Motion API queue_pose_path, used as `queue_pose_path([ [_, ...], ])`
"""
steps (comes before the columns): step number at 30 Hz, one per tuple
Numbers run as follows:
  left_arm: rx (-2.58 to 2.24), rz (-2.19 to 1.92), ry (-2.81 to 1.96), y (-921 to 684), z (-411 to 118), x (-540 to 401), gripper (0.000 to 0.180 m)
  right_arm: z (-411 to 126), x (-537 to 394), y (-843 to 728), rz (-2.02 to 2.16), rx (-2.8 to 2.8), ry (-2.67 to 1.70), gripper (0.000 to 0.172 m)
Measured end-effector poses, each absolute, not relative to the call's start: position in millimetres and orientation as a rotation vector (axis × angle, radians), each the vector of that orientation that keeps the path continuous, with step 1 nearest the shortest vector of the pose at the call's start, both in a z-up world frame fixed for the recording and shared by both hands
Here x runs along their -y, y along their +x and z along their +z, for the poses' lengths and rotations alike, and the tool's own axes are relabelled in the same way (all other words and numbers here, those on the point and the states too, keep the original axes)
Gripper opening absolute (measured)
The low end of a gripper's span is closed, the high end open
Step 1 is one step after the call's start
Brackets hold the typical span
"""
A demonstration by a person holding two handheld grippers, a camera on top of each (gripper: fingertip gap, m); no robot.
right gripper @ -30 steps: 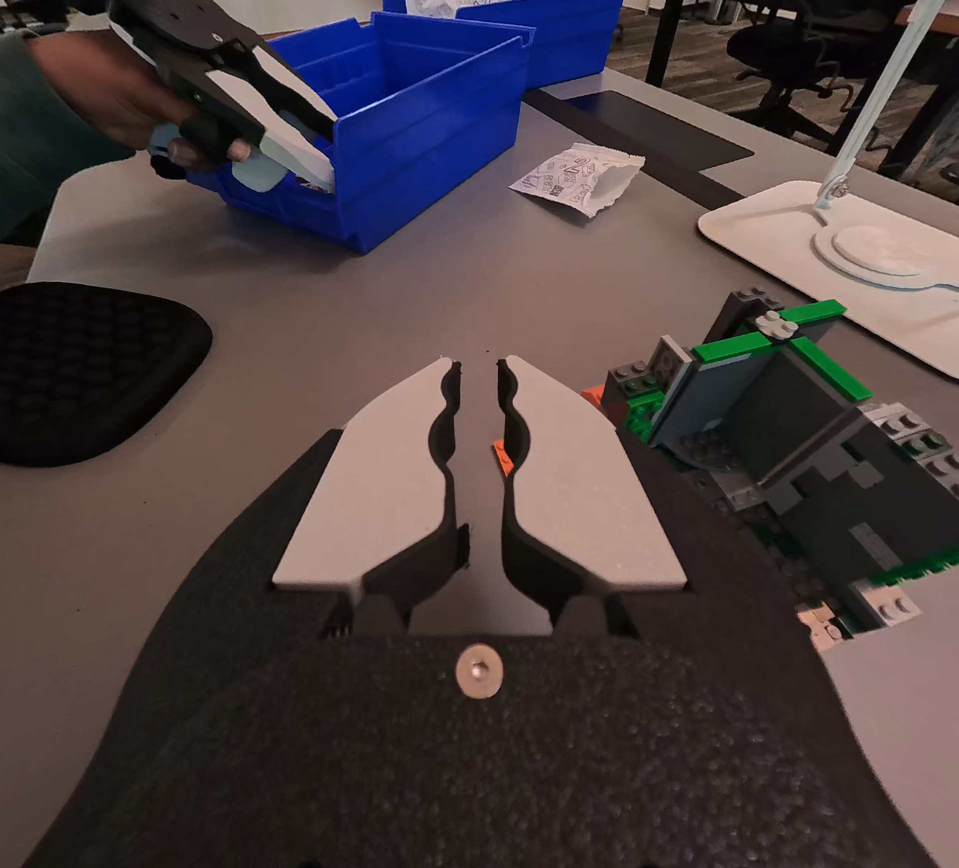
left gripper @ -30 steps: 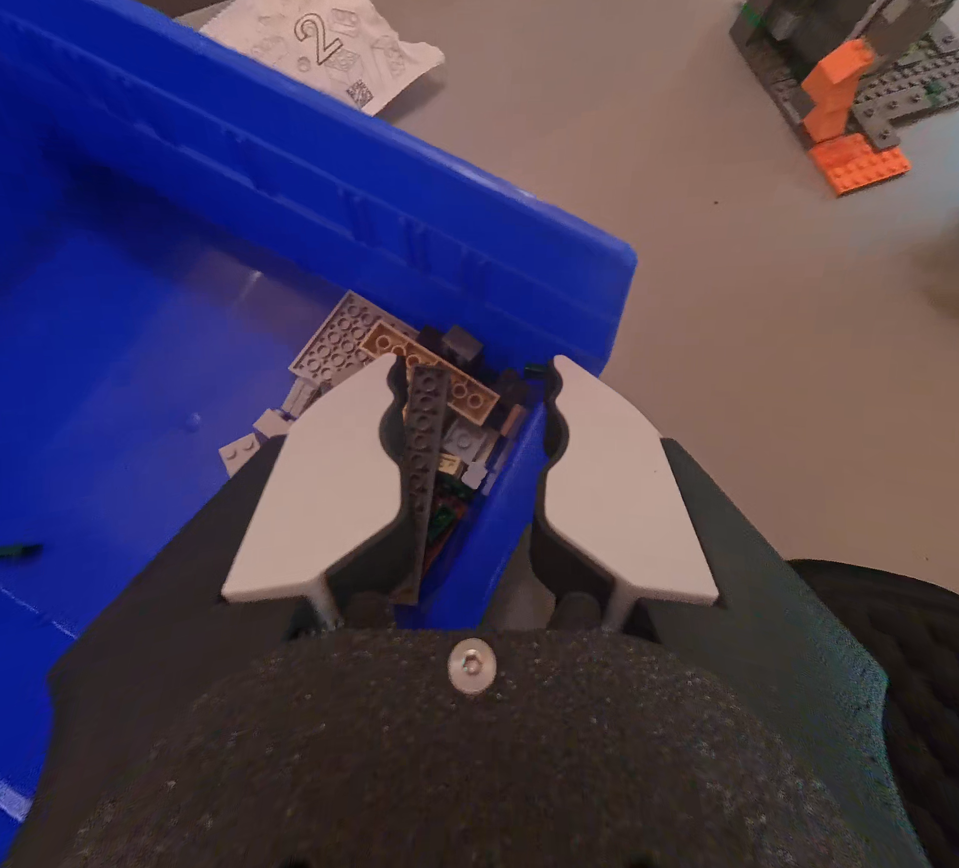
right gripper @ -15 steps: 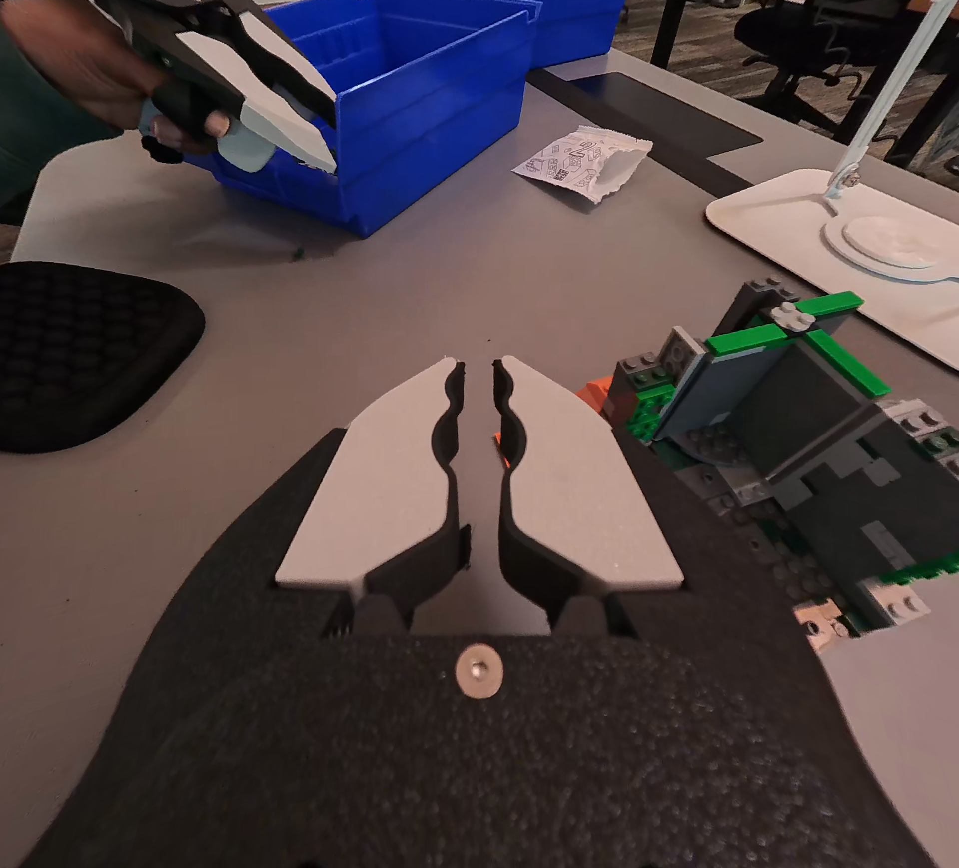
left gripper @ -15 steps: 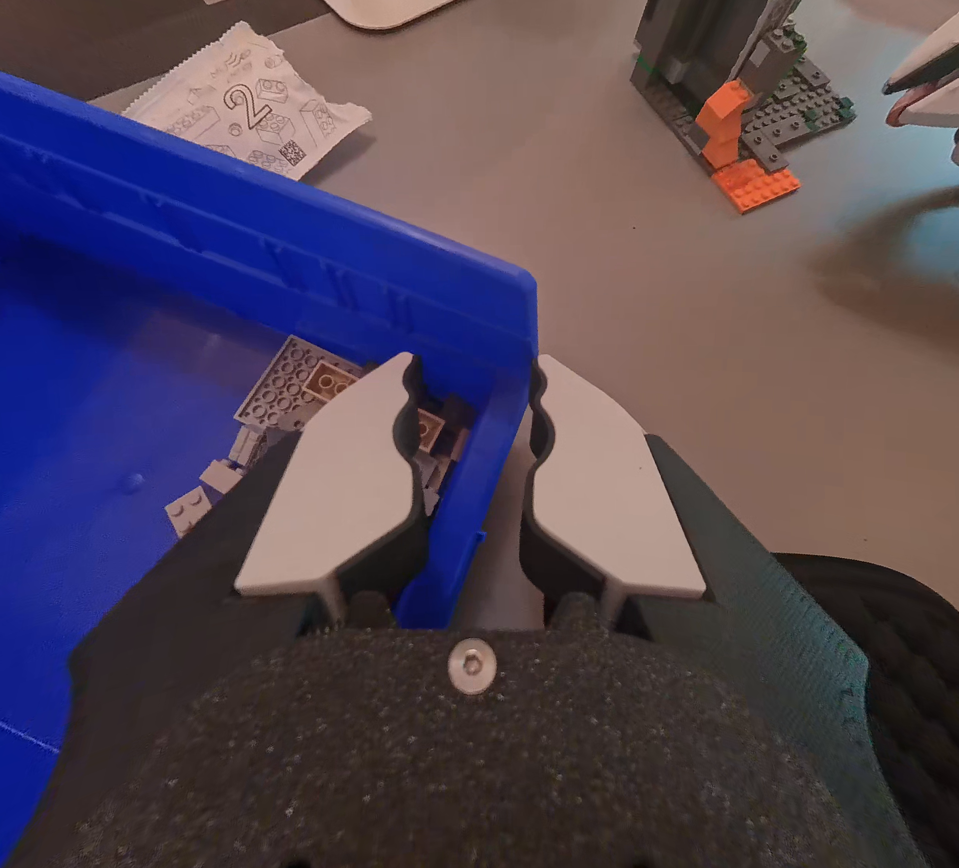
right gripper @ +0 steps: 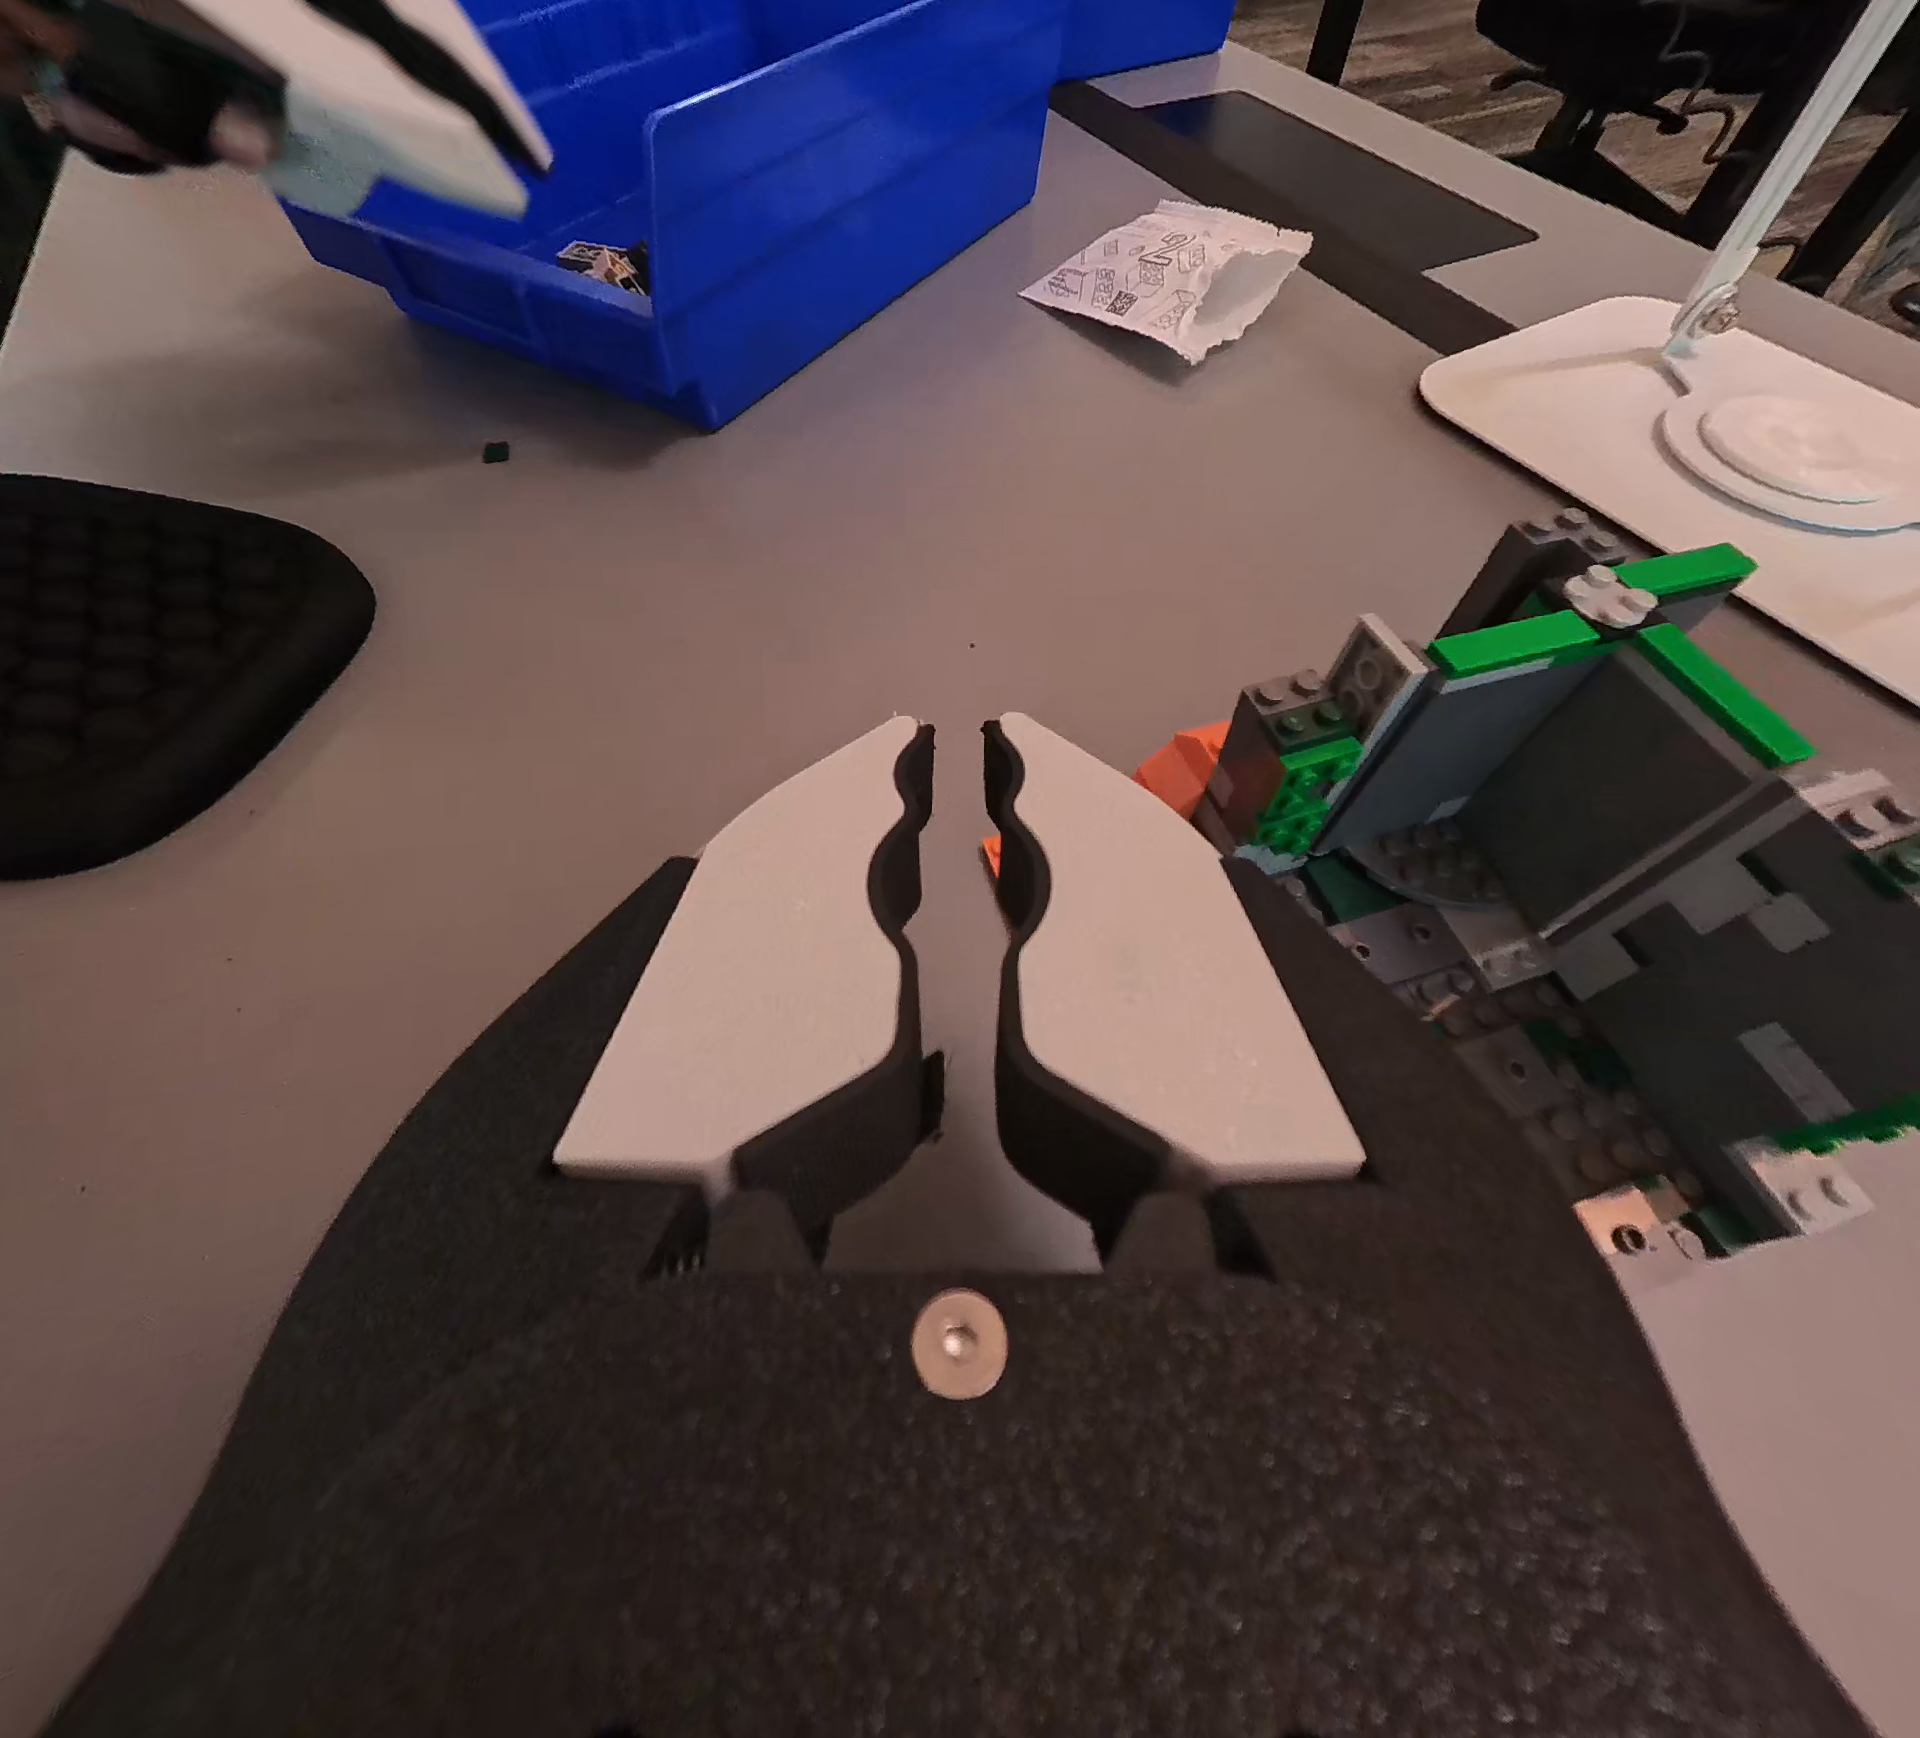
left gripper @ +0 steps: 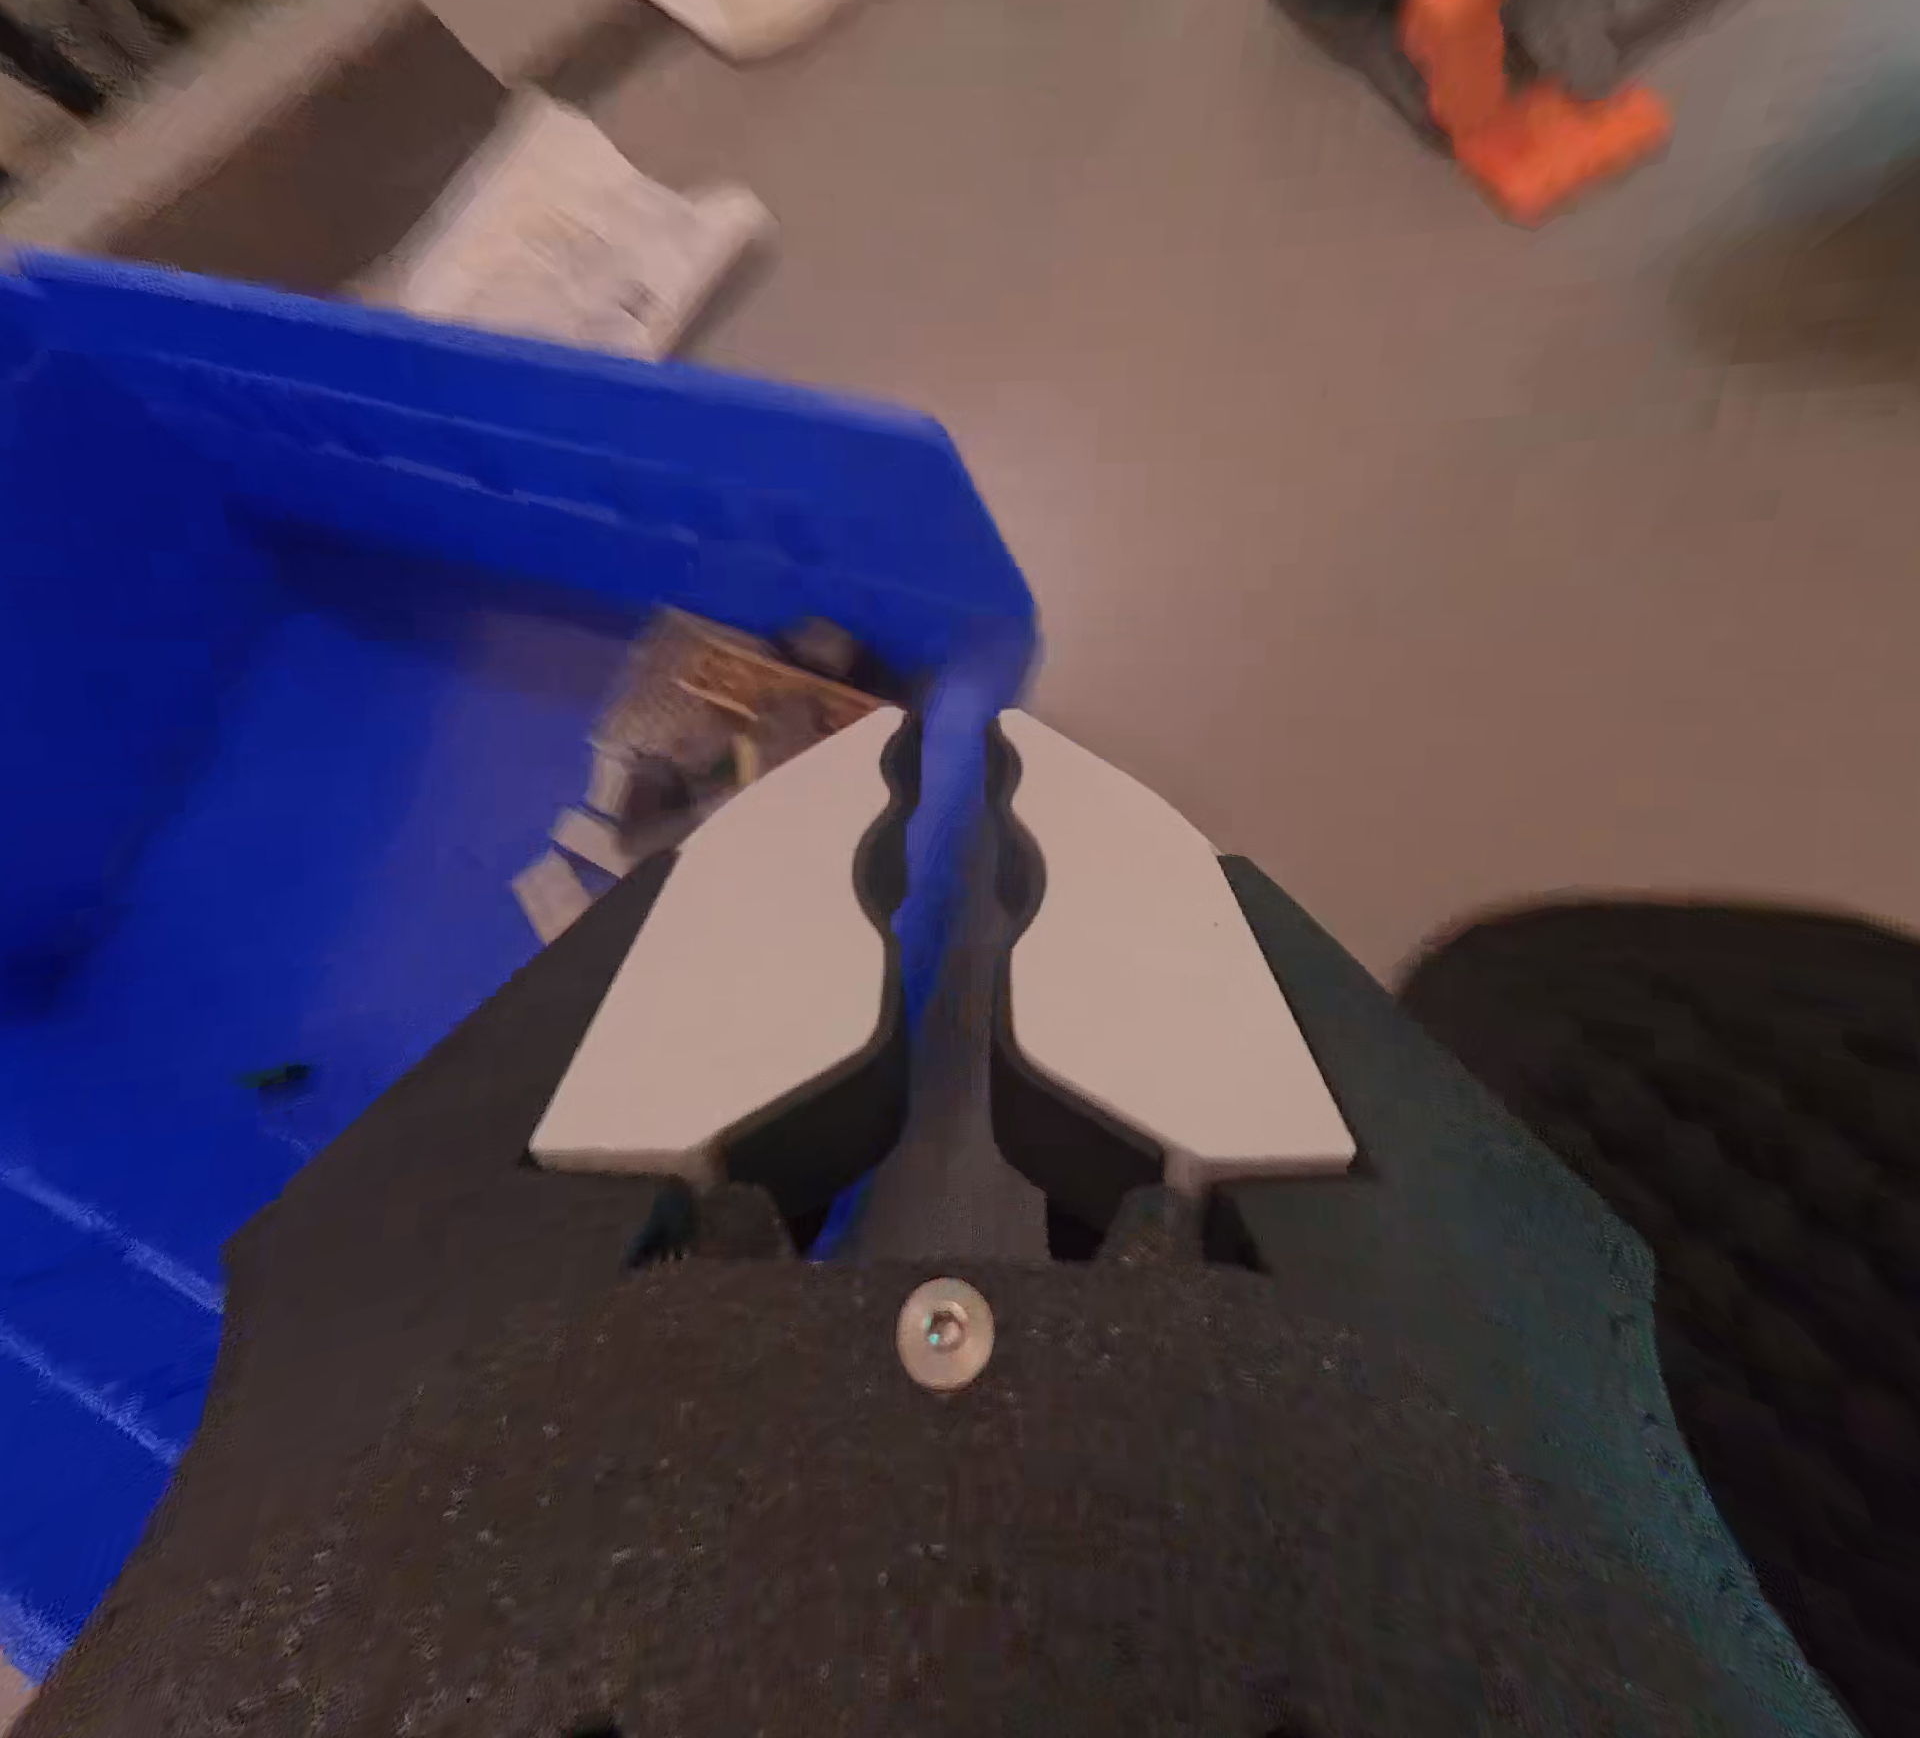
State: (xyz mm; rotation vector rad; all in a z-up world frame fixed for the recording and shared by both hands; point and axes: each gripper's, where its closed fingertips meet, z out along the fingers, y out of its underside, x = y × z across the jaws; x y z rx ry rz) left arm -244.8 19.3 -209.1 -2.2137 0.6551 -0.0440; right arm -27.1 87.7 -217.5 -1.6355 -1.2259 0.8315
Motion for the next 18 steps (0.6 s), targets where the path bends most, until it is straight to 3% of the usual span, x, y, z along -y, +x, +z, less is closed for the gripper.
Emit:
queue_pose_path([
  [7, -0.768, -0.170, -2.508, -238.9, -275.4, 26.3, 0.021, -221.8, -86.0, -27.9, 0.832, 1.244, -1.647, 0.009],
  [18, -0.701, -0.221, -2.571, -240.0, -286.4, 25.0, 0.008, -220.2, -84.0, -28.0, 0.826, 1.263, -1.635, 0.009],
])
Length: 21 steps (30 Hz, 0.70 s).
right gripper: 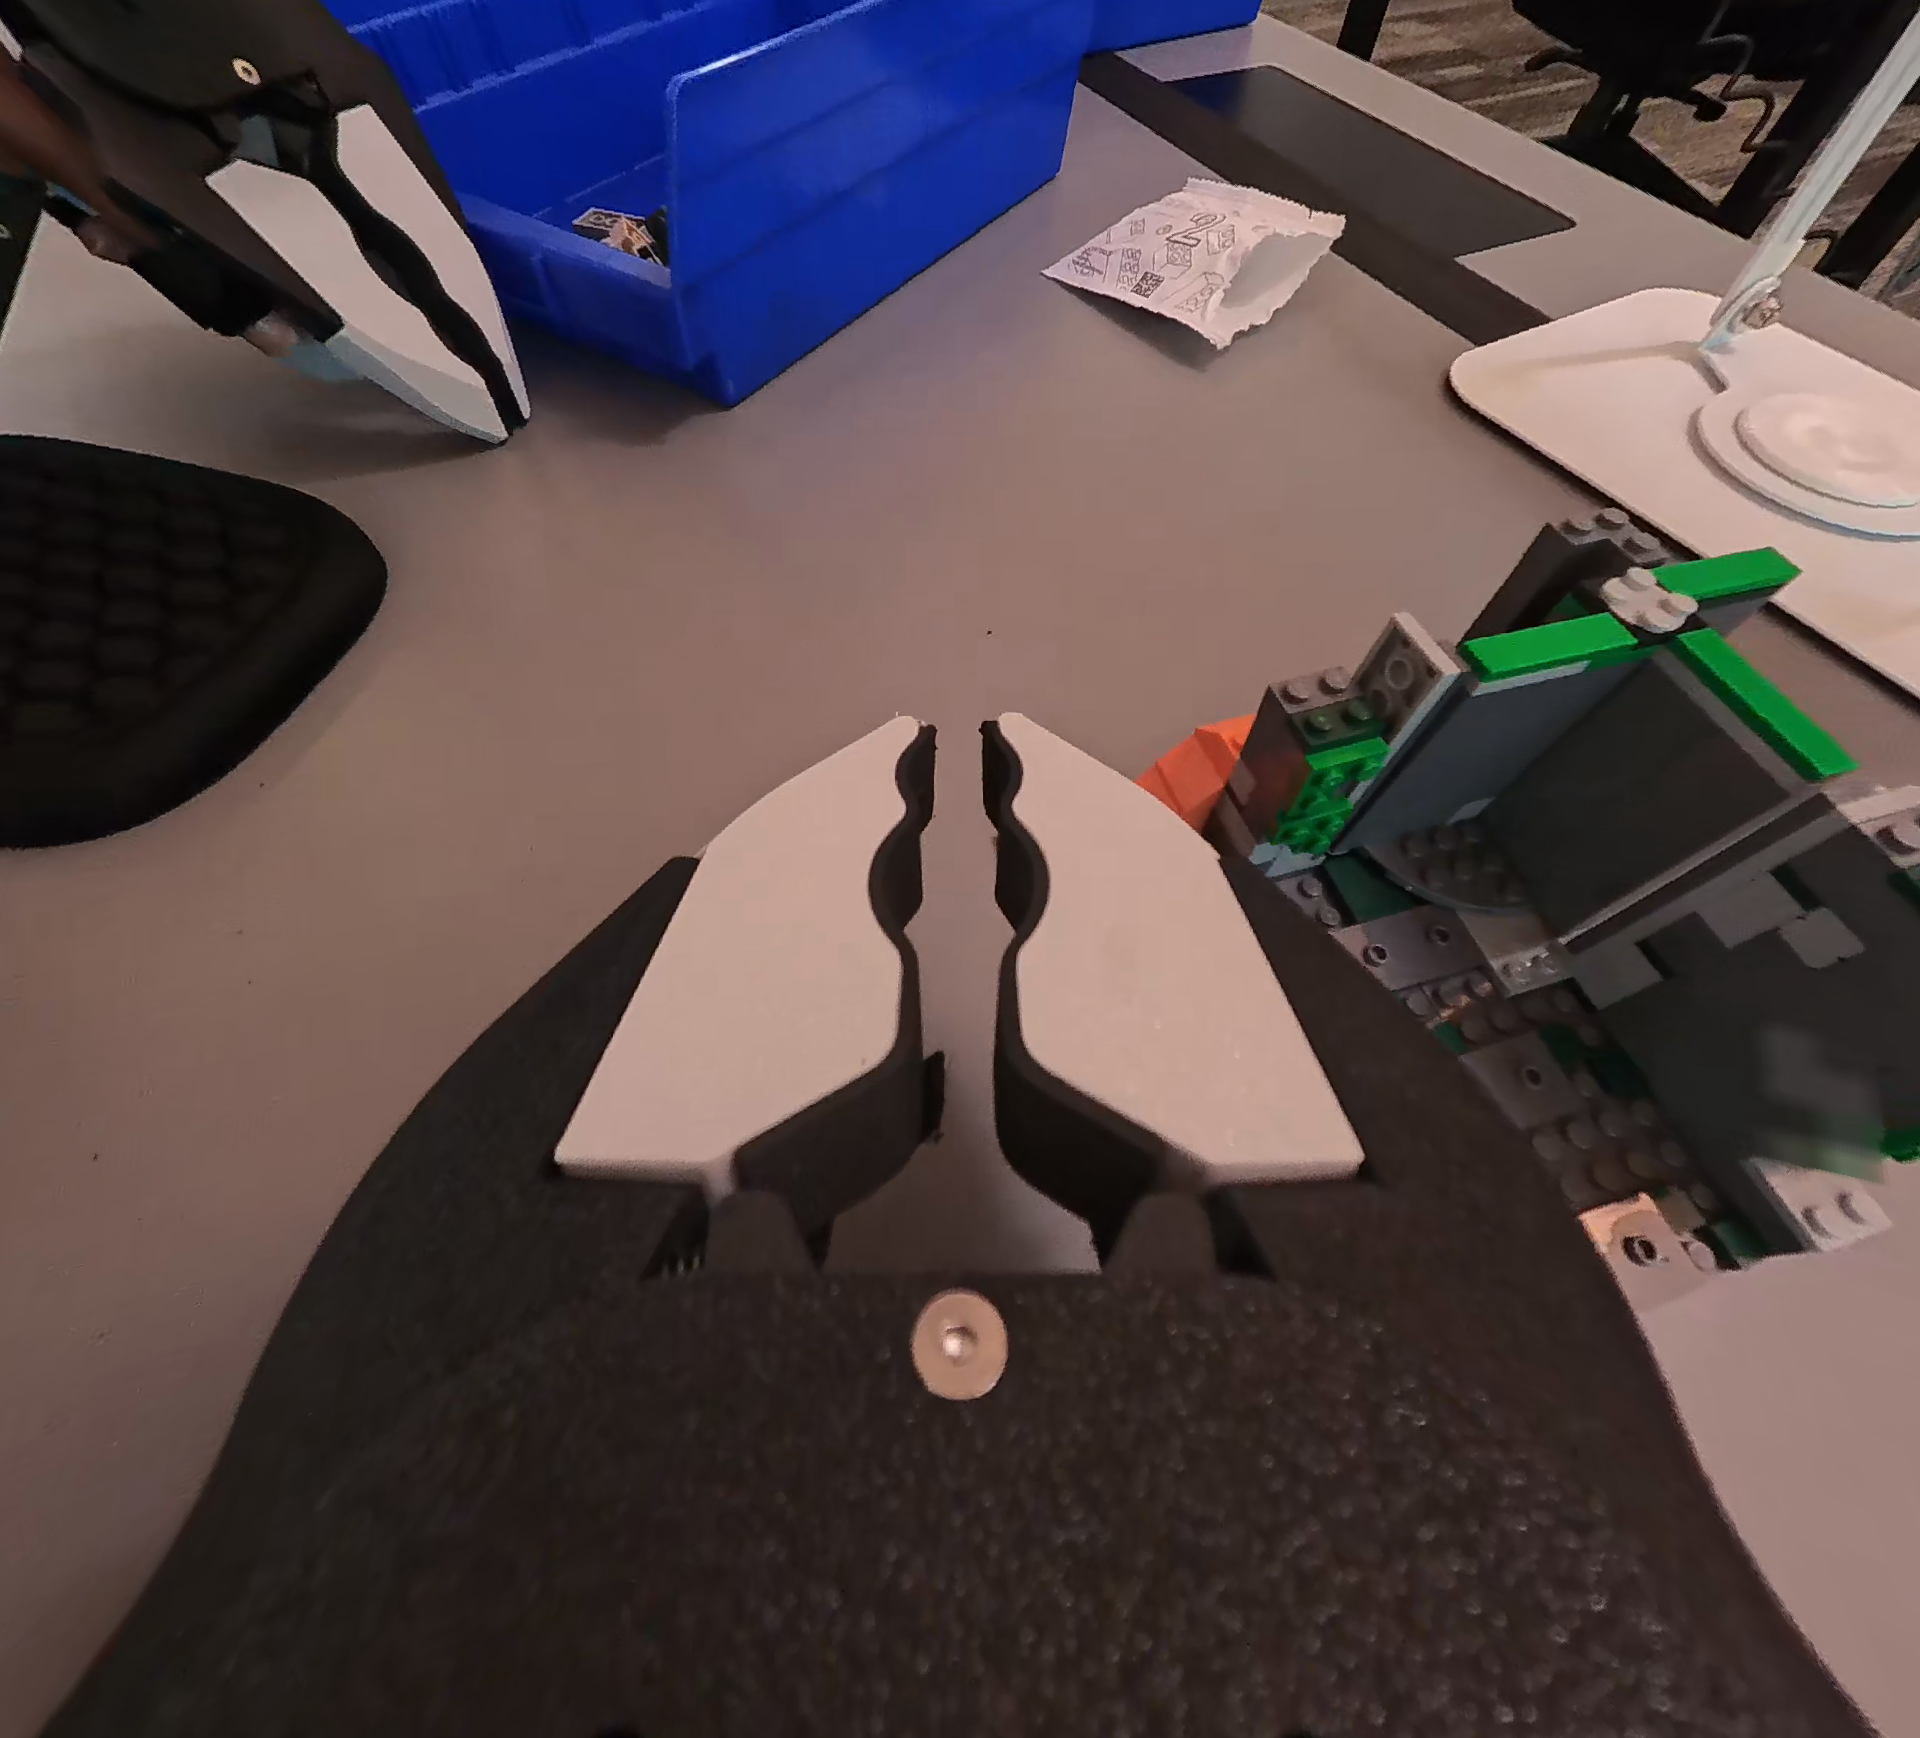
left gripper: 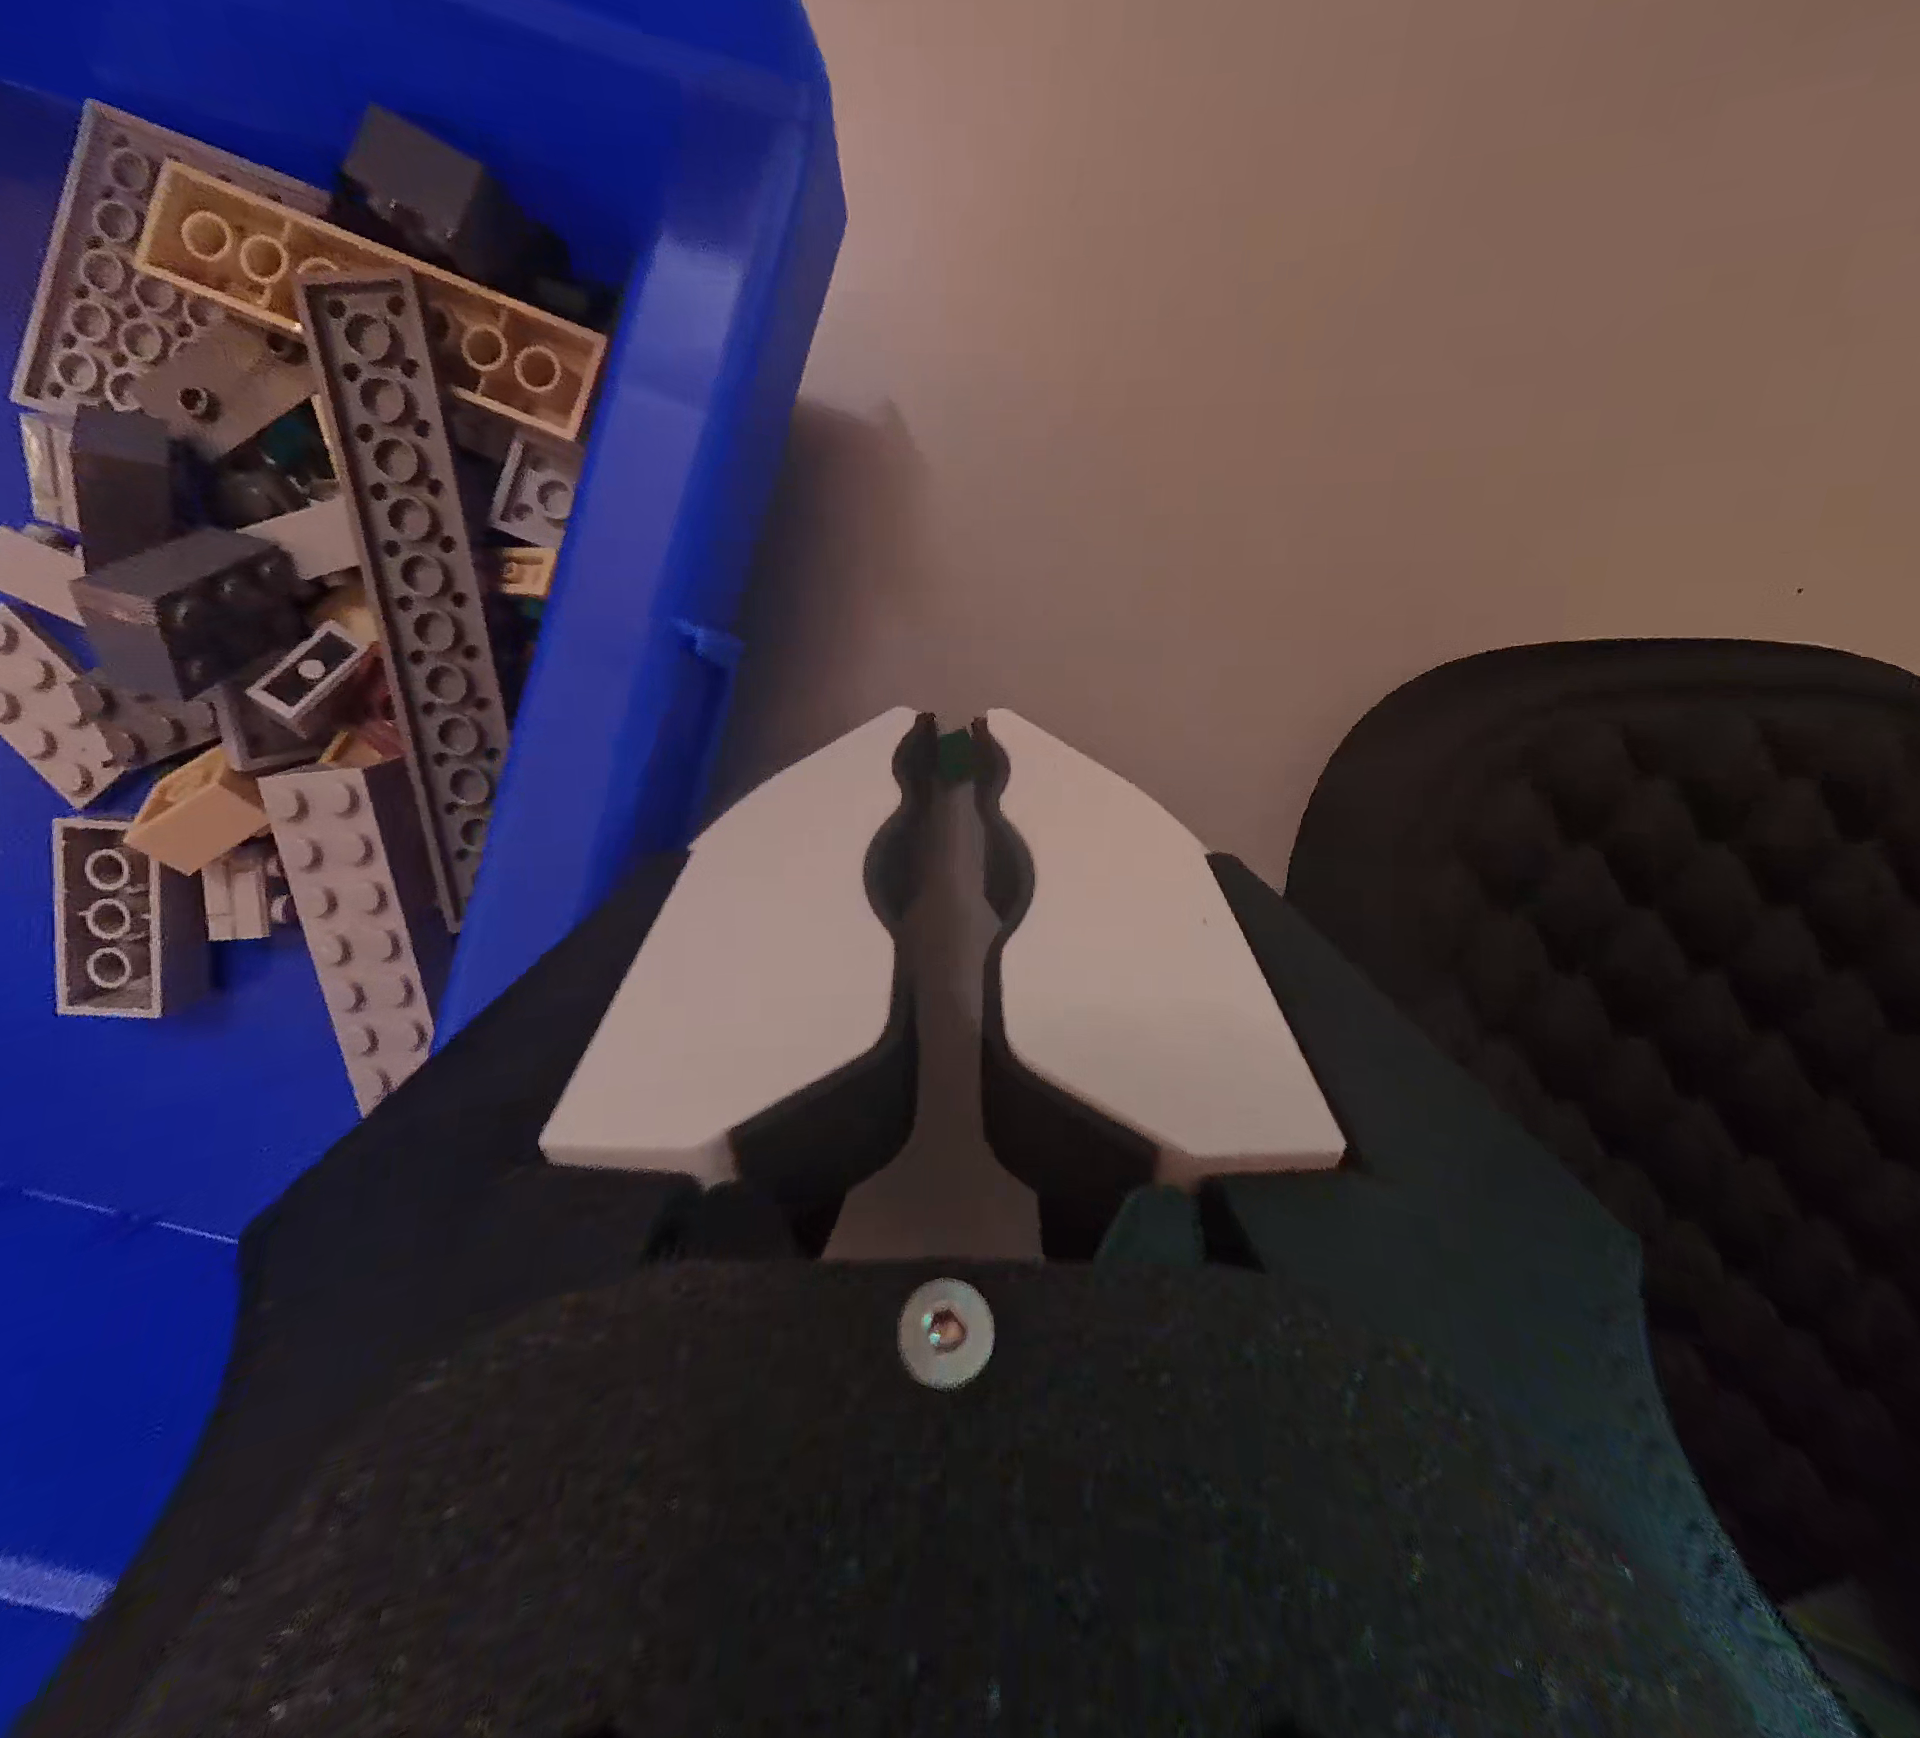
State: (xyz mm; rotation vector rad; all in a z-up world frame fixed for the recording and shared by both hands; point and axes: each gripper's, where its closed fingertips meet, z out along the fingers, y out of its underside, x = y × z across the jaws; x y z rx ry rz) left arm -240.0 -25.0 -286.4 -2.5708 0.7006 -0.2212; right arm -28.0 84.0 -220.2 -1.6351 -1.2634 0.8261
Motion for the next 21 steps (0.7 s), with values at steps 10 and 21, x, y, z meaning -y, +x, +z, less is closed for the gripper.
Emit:
queue_pose_path([
  [10, -0.606, -0.058, -2.324, -261.4, -203.3, -22.4, 0.007, -217.1, -83.4, -27.6, 0.817, 1.264, -1.623, 0.008],
  [21, -0.591, -0.027, -2.309, -270.0, -220.4, -54.4, 0.038, -215.4, -83.9, -25.8, 0.794, 1.269, -1.614, 0.008],
])
